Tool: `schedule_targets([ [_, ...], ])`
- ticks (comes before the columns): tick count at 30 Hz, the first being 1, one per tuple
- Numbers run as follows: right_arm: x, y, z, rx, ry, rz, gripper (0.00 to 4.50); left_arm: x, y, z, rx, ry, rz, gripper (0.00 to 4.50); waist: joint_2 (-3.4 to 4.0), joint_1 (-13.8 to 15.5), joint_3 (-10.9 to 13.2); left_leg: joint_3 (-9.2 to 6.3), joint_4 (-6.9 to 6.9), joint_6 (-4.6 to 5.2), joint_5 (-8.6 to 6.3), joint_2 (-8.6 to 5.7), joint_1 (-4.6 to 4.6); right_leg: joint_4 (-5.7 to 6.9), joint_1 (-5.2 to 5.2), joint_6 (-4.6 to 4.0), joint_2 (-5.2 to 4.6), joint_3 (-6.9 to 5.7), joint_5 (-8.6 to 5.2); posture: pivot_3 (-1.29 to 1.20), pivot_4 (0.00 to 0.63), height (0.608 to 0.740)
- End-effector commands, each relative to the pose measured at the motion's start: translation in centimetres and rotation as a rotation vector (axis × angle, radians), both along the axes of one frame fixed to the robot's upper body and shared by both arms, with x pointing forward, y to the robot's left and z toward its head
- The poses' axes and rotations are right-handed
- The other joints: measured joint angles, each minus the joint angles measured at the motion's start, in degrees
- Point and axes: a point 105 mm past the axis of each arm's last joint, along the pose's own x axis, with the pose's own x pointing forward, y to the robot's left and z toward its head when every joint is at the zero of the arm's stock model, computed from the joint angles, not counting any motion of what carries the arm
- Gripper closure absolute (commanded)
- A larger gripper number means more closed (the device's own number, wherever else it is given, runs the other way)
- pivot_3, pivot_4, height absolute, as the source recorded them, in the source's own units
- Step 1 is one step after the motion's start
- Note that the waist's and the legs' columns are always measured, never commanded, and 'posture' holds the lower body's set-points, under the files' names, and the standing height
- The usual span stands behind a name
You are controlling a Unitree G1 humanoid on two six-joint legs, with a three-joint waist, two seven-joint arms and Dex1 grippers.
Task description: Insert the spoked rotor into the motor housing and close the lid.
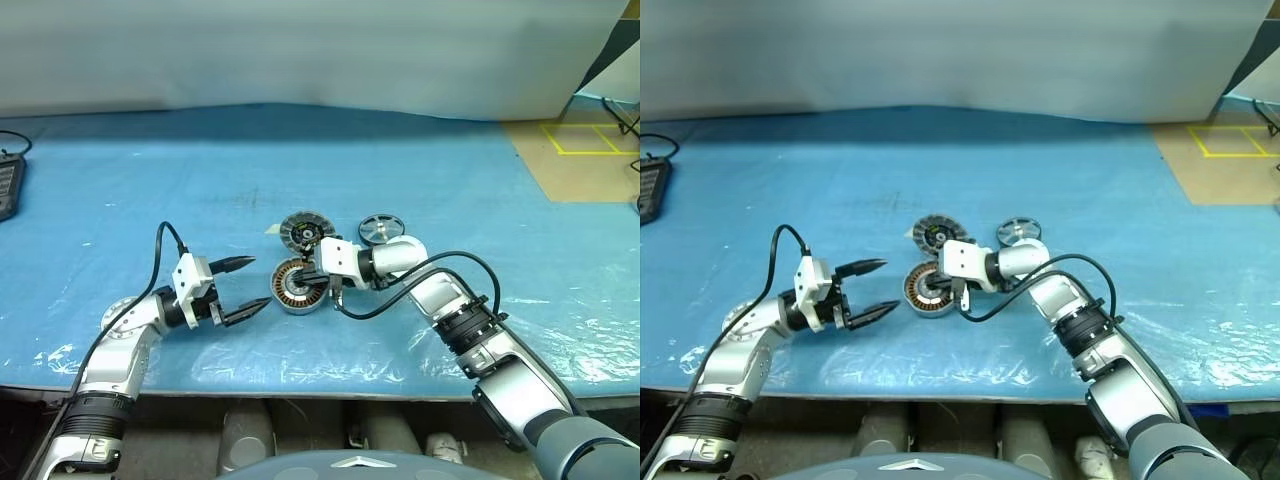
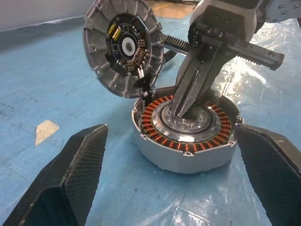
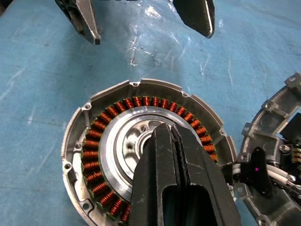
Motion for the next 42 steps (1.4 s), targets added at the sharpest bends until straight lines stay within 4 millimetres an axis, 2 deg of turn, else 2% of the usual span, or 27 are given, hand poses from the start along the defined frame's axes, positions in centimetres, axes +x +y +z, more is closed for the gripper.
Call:
schedule_targets([
  [1, -0.6, -3.1, -5.6, -0.199, 0.115, -0.069, 4.49, 0.0, 0.2, 0.3, 0.002, -0.034, -0.009, 0.0, -0.03, 0.0, -0.2, 0.01, -0.02, 0.0, 0.0, 0.0, 0.01, -0.01, 0.0, 0.0, 0.0, 0.0, 0.0, 0.0, 0.15, 0.74],
  [7, -0.7, -3.4, -5.8, -0.193, 0.116, -0.075, 4.49, 0.1, 0.5, 0.0, 0.006, -0.034, -0.014, 0.0, -0.09, 0.0, -0.5, 0.06, -0.28, 0.0, 0.0, -0.03, 0.24, -0.08, 0.09, 0.03, 0.01, 0.07, -0.02, 0.0, 0.15, 0.74],
  [11, -0.9, -2.7, -4.4, -0.104, 0.104, -0.044, 4.49, 0.1, 0.5, -0.1, 0.007, -0.039, -0.019, 0.0, -0.11, 0.0, -0.6, 0.08, -0.37, 0.0, -0.01, -0.03, 0.31, -0.12, 0.13, 0.26, 0.01, 0.09, -0.15, 0.0, 0.15, 0.74],
  [15, -0.5, -1.6, -1.9, 0.03, 0.068, -0.03, 4.49, 0.1, 0.1, 0.2, 0.007, -0.044, -0.026, 0.0, -0.11, -0.1, -0.6, 0.11, -0.44, 0.0, -0.01, -0.02, 0.2, -0.29, 0.06, 0.07, 0.02, 0.09, -0.04, 0.0, 0.15, 0.74],
  [21, -0.6, -1.0, -0.4, 0.073, 0.054, -0.013, 4.49, 0.4, 0.1, 0.1, 0.006, -0.042, -0.028, 0.0, -0.11, -0.1, -0.6, 0.13, -0.51, -0.01, 0.0, 0.0, -0.19, -0.43, -0.29, 0.05, 0.08, 0.04, -0.04, 0.0, 0.15, 0.74],
  [30, -0.5, -1.0, -0.1, 0.036, 0.044, -0.013, 4.49, 0.1, 0.3, -0.5, 0.007, -0.035, -0.026, 0.0, -0.13, -0.1, -0.5, 0.14, -0.57, -0.02, 0.0, 0.04, -0.25, -0.53, -0.35, 0.05, 0.09, 0.04, -0.04, 0.0, 0.15, 0.74],
  [42, -0.3, -1.2, -0.4, -0.009, -0.002, -0.002, 4.49, 0.0, -0.3, 0.7, 0.004, -0.046, -0.02, 0.0, -0.13, -0.1, -0.5, 0.15, -0.61, -0.02, 0.0, 0.05, -0.24, -0.58, -0.35, 0.06, 0.09, 0.04, -0.04, 0.0, 0.15, 0.74],
])
